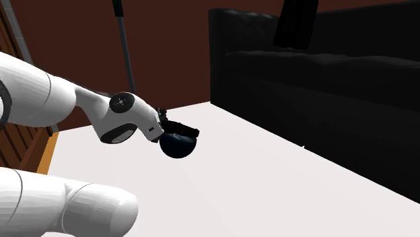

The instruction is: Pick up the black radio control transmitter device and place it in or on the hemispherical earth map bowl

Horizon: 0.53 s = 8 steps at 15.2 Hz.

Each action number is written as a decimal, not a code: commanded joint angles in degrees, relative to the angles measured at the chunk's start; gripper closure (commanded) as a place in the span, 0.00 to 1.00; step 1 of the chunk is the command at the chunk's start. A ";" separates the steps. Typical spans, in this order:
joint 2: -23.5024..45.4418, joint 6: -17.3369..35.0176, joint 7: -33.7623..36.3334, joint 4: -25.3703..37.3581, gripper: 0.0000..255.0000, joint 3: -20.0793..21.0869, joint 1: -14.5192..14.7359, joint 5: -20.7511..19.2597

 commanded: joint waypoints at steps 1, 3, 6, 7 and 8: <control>-0.62 -0.63 0.22 -0.22 0.00 0.27 -0.56 -0.27; -10.60 -10.09 5.27 -2.78 0.00 5.45 -7.73 -3.82; -19.30 -17.97 9.21 -4.52 0.00 6.77 -11.27 -7.60; -19.30 -17.96 9.23 -4.52 0.00 6.74 -11.25 -7.64; -19.30 -17.96 9.24 -4.52 0.00 6.74 -11.24 -7.65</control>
